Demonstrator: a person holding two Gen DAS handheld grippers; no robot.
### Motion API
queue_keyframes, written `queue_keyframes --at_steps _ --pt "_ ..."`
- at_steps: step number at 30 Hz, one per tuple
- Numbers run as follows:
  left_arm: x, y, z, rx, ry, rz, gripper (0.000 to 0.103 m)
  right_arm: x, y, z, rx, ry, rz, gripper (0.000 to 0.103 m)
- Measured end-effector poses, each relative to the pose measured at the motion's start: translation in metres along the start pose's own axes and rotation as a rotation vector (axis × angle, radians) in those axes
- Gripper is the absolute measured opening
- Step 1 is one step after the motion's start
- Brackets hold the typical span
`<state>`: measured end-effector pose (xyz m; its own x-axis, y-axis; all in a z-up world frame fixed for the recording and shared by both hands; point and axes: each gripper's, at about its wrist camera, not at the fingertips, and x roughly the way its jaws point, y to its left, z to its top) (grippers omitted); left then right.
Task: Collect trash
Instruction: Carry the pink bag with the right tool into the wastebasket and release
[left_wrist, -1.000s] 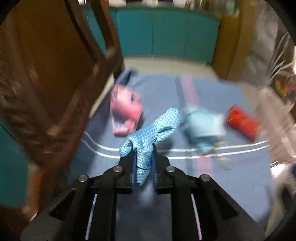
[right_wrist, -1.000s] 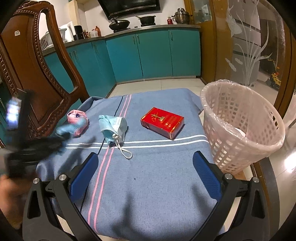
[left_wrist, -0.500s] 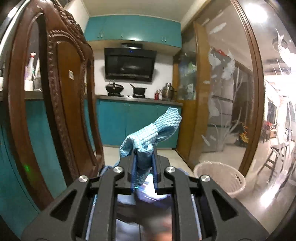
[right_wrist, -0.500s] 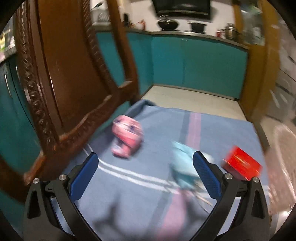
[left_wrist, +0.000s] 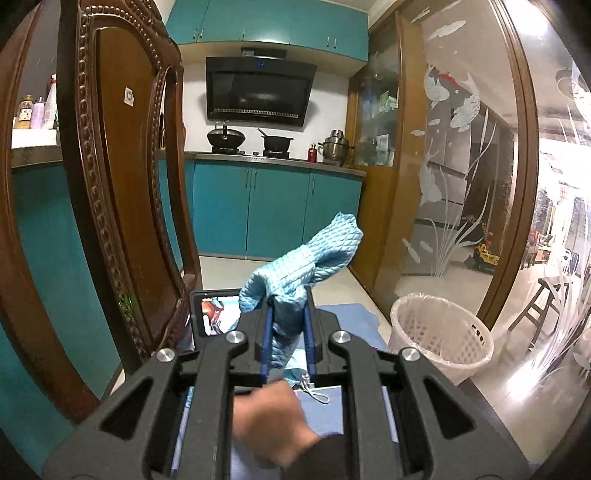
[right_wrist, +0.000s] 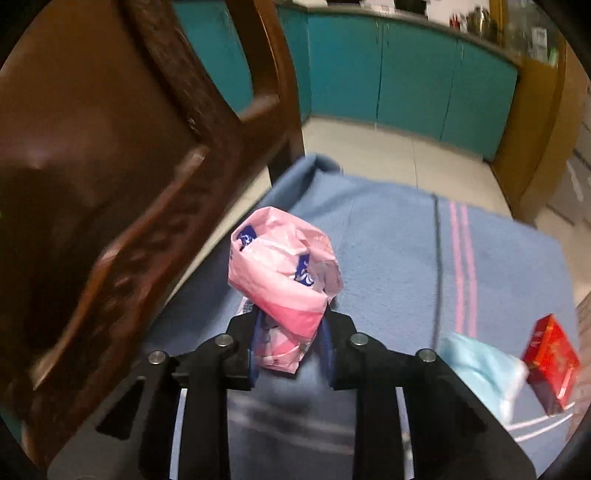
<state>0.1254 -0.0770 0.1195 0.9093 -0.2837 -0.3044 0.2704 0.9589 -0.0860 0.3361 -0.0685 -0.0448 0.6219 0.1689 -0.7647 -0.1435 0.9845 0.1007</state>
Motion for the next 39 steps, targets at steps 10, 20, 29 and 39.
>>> queue_keyframes --at_steps 10,20,29,39 --pt "0.004 0.027 0.006 -0.05 0.018 0.054 0.015 -0.17 -0.132 -0.089 0.17 -0.19 0.003 0.027" --pt "0.064 0.006 -0.039 -0.022 0.255 0.041 0.016 -0.229 -0.166 -0.13 0.243 -0.302 -0.075 0.027" --pt "0.068 -0.003 -0.036 0.014 0.262 0.053 0.016 -0.237 -0.168 -0.136 0.237 -0.302 -0.06 0.027" --pt "0.061 -0.003 -0.037 0.029 0.258 0.037 0.016 -0.233 -0.164 -0.134 0.227 -0.285 -0.068 0.028"
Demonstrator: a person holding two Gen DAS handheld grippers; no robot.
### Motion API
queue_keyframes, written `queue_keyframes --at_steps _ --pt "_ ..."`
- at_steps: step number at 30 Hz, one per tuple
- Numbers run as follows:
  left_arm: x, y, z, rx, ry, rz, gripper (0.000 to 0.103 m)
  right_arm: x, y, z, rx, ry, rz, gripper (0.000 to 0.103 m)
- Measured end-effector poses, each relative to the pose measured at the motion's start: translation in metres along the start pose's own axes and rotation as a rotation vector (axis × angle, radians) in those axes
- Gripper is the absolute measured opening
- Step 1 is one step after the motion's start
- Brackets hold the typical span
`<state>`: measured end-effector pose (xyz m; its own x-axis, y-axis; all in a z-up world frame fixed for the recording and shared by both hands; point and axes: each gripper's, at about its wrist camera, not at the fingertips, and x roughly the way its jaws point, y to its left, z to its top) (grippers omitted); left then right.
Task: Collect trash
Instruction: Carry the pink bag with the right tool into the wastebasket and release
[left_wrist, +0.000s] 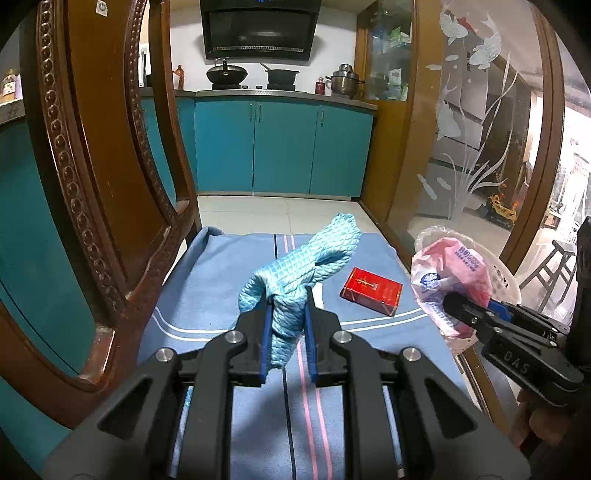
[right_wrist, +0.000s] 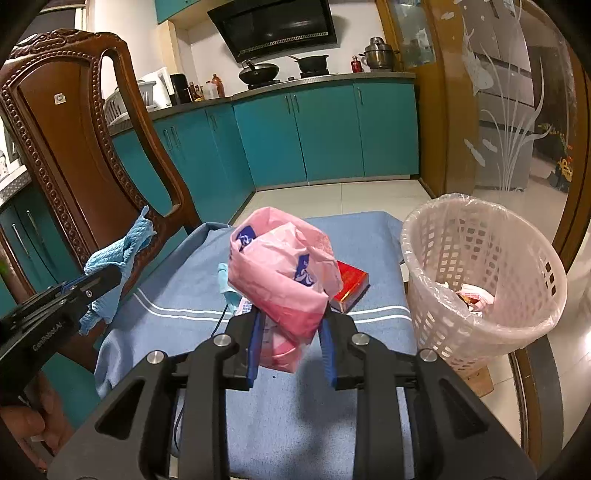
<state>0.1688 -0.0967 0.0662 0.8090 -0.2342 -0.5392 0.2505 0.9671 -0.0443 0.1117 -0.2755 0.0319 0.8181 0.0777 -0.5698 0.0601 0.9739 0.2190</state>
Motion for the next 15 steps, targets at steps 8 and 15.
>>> queue_keyframes --at_steps 8,15 --pt "0.002 0.002 -0.001 -0.002 0.013 0.008 0.016 0.003 0.002 -0.002 -0.012 0.012 -0.007 0.028" --pt "0.011 0.0 -0.006 0.006 0.058 0.005 0.016 0.008 0.005 -0.003 -0.028 0.03 -0.028 0.028"
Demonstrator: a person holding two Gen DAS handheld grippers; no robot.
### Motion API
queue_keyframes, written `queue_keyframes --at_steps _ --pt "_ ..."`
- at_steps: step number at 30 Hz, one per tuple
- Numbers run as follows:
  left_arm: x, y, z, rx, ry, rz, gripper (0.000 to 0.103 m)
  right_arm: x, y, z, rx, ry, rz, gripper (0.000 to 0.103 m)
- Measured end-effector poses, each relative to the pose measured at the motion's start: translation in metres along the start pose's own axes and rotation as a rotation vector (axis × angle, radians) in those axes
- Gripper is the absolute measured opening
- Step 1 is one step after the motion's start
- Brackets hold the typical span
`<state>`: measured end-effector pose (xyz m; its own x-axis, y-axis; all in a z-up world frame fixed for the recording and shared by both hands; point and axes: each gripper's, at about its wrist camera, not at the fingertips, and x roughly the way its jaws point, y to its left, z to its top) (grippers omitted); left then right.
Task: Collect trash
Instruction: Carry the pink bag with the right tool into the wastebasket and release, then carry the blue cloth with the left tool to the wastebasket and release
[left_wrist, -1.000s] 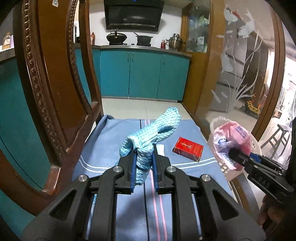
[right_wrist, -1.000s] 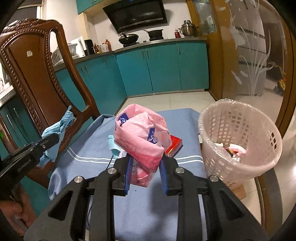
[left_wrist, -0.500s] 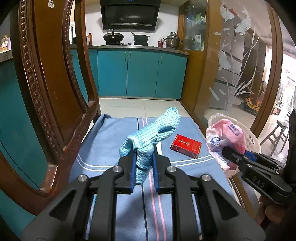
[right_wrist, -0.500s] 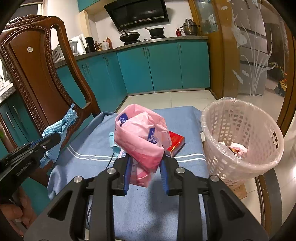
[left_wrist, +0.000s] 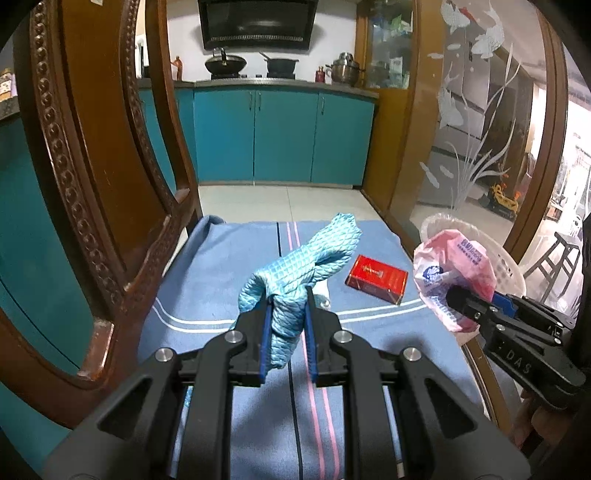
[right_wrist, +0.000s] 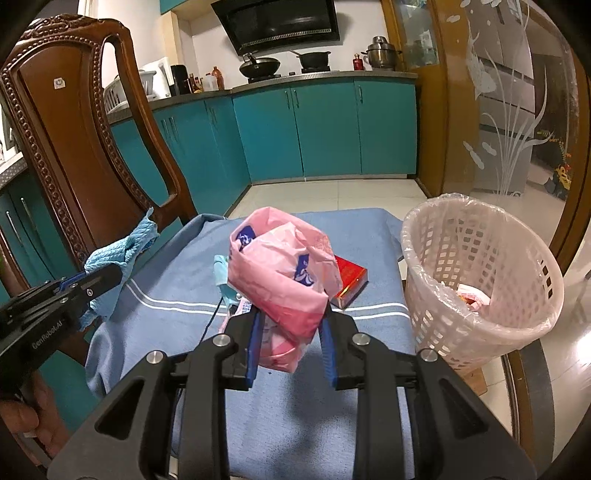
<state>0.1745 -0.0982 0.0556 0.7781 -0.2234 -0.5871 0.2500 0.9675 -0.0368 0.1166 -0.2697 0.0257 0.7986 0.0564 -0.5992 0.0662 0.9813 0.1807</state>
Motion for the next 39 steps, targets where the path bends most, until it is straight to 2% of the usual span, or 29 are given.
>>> queue_keyframes --at_steps 17,20,24,26,28,30,32,34,37,39 --pt "0.004 0.001 0.001 -0.001 0.019 0.009 0.016 0.004 0.002 0.0 -0.01 0.014 -0.004 0.028" --pt "0.004 0.0 0.0 0.002 0.02 0.008 0.016 -0.003 -0.004 0.004 0.002 -0.027 -0.022 0.028" --pt "0.005 0.0 -0.002 0.005 0.021 0.003 0.016 -0.023 -0.046 0.028 0.089 -0.162 -0.125 0.032" --pt "0.006 -0.001 -0.002 0.008 0.025 0.002 0.016 -0.022 -0.088 0.041 0.194 -0.208 -0.187 0.043" --pt "0.008 -0.004 -0.003 0.018 0.029 -0.004 0.016 -0.009 -0.121 0.043 0.267 -0.187 -0.222 0.085" --pt "0.01 -0.007 -0.004 0.03 0.032 -0.01 0.016 0.002 -0.151 0.039 0.36 -0.142 -0.254 0.085" --pt "0.012 -0.012 -0.006 0.046 0.032 -0.02 0.016 -0.008 -0.17 0.034 0.481 -0.144 -0.231 0.086" --pt "0.011 -0.015 -0.008 0.057 0.03 -0.021 0.016 -0.032 -0.171 0.031 0.523 -0.216 -0.199 0.09" --pt "0.013 -0.026 -0.009 0.078 0.038 -0.057 0.016 -0.072 -0.166 0.023 0.542 -0.36 -0.211 0.099" --pt "0.017 -0.047 -0.007 0.111 0.054 -0.101 0.016 -0.091 -0.168 0.017 0.581 -0.44 -0.224 0.1"
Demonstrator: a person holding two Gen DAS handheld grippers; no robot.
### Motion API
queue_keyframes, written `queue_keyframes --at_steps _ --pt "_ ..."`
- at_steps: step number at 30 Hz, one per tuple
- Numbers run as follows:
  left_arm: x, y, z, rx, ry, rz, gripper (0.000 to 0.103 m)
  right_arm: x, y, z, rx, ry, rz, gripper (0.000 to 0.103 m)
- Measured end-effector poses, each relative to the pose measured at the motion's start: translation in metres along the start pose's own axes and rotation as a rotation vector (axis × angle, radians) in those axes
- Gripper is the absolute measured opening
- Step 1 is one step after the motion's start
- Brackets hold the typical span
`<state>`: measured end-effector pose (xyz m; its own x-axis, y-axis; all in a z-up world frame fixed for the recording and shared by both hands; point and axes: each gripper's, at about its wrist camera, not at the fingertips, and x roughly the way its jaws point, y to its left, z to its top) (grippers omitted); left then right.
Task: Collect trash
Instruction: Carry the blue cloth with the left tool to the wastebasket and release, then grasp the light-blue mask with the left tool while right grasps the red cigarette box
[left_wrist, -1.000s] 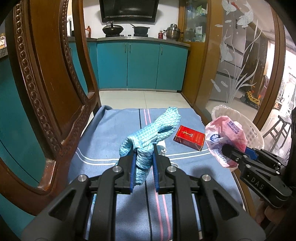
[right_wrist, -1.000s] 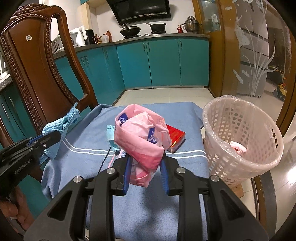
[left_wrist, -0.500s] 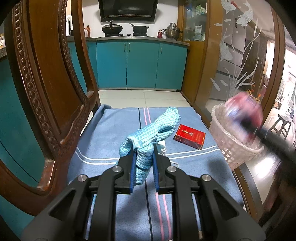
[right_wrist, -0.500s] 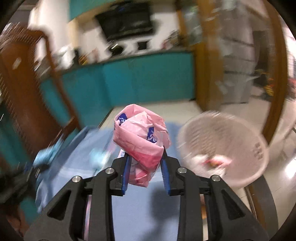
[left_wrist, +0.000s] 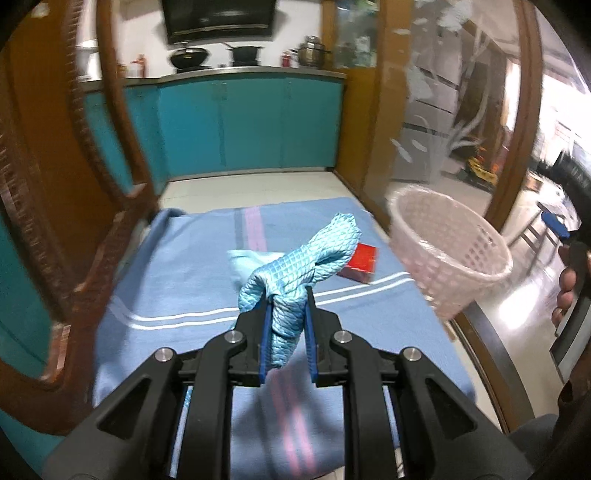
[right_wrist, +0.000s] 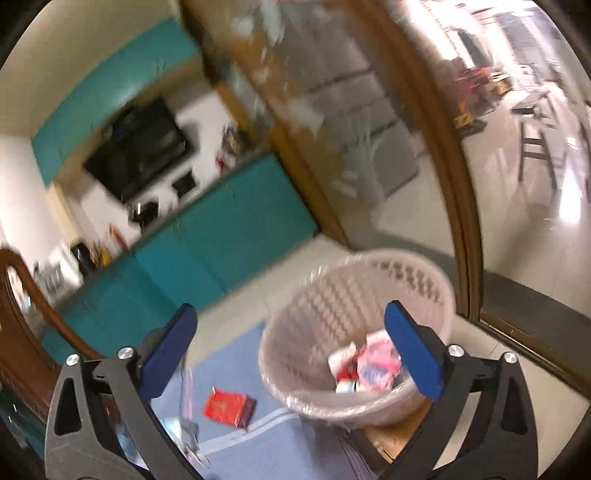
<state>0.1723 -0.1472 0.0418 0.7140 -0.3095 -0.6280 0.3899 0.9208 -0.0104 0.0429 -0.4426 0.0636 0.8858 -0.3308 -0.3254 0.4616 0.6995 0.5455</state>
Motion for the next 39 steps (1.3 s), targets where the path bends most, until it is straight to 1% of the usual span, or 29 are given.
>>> queue_keyframes --at_steps 4,5,6,7,8,10,11,12,13,14,16,17,18,19,20,21,22,23,25,26,28,30,31,32,33,35,36,38,39 --pt "0.015 -0.053 0.02 0.067 0.005 -0.061 0.016 -0.002 -0.016 0.009 0.072 -0.052 -0.018 0.1" --pt "0.027 -0.088 0.036 0.101 -0.004 -0.092 0.016 -0.004 -0.023 0.01 0.108 -0.07 -0.03 0.1" --pt "0.029 -0.097 0.04 0.105 -0.003 -0.1 0.016 -0.006 -0.031 0.011 0.144 -0.087 -0.045 0.1" --pt "0.041 -0.129 0.056 0.11 0.001 -0.151 0.017 -0.009 -0.037 0.013 0.167 -0.092 -0.049 0.1" --pt "0.045 -0.139 0.061 0.112 0.004 -0.169 0.018 -0.01 -0.042 0.014 0.192 -0.096 -0.048 0.1" --pt "0.061 -0.171 0.077 0.12 0.011 -0.224 0.028 -0.012 -0.046 0.012 0.206 -0.109 -0.05 0.1" --pt "0.074 -0.192 0.086 0.138 0.016 -0.24 0.057 -0.012 -0.046 0.013 0.2 -0.112 -0.052 0.1" --pt "0.086 -0.207 0.091 0.154 0.03 -0.196 0.079 -0.009 -0.046 0.014 0.191 -0.104 -0.05 0.1" --pt "0.089 -0.21 0.092 0.153 0.028 -0.17 0.082 -0.008 -0.046 0.014 0.188 -0.093 -0.045 0.1" --pt "0.093 -0.21 0.091 0.136 0.018 -0.132 0.082 -0.007 -0.047 0.013 0.185 -0.081 -0.038 0.1" --pt "0.091 -0.202 0.086 0.117 0.017 -0.119 0.085 -0.004 -0.043 0.014 0.165 -0.05 -0.019 0.1" --pt "0.087 -0.19 0.078 0.108 0.009 -0.083 0.087 -0.003 -0.04 0.013 0.152 -0.037 -0.01 0.1" --pt "0.083 -0.177 0.07 0.102 -0.002 -0.03 0.088 0.0 -0.034 0.012 0.132 -0.019 0.004 0.1" --pt "0.081 -0.169 0.067 0.097 -0.006 -0.006 0.088 0.003 -0.029 0.01 0.112 0.005 0.02 0.1" --pt "0.077 -0.147 0.057 0.066 -0.007 0.055 0.09 0.007 -0.022 0.007 0.092 0.031 0.037 0.1" --pt "0.076 -0.132 0.051 0.043 -0.002 0.089 0.09 0.009 -0.018 0.006 0.078 0.049 0.048 0.1" --pt "0.075 -0.118 0.045 0.02 0.007 0.118 0.09 0.014 -0.007 0.0 0.043 0.087 0.074 0.1" --pt "0.077 -0.085 0.034 -0.043 0.035 0.18 0.09 0.017 0.002 -0.004 0.01 0.115 0.092 0.1" --pt "0.082 -0.06 0.03 -0.085 0.056 0.208 0.09 0.024 0.02 -0.013 -0.061 0.16 0.112 0.1" --pt "0.088 -0.045 0.027 -0.117 0.08 0.225 0.09 0.028 0.029 -0.018 -0.101 0.188 0.123 0.1" --pt "0.107 -0.024 0.024 -0.141 0.131 0.264 0.09 0.034 0.047 -0.031 -0.175 0.234 0.142 0.1" --pt "0.119 -0.02 0.023 -0.148 0.152 0.282 0.09 0.042 0.065 -0.046 -0.272 0.284 0.153 0.1" --pt "0.133 -0.013 0.02 -0.175 0.187 0.27 0.089 0.045 0.074 -0.055 -0.332 0.307 0.154 0.1" --pt "0.14 -0.011 0.021 -0.188 0.207 0.253 0.074 0.049 0.082 -0.063 -0.383 0.326 0.151 0.099" --pt "0.149 -0.005 0.02 -0.207 0.244 0.222 0.036 0.055 0.091 -0.073 -0.448 0.344 0.152 0.1" --pt "0.162 -0.001 0.014 -0.235 0.333 0.156 0.015 0.066 0.106 -0.089 -0.537 0.374 0.159 0.099" --pt "0.152 -0.002 0.016 -0.21 0.295 0.153 0.011 0.076 0.115 -0.098 -0.599 0.395 0.165 0.099" --pt "0.134 -0.001 0.02 -0.189 0.27 0.128 0.009 0.093 0.123 -0.113 -0.664 0.443 0.187 0.099" --pt "0.112 -0.001 0.024 -0.168 0.223 0.128 0.009 0.099 0.125 -0.118 -0.684 0.459 0.204 0.099"
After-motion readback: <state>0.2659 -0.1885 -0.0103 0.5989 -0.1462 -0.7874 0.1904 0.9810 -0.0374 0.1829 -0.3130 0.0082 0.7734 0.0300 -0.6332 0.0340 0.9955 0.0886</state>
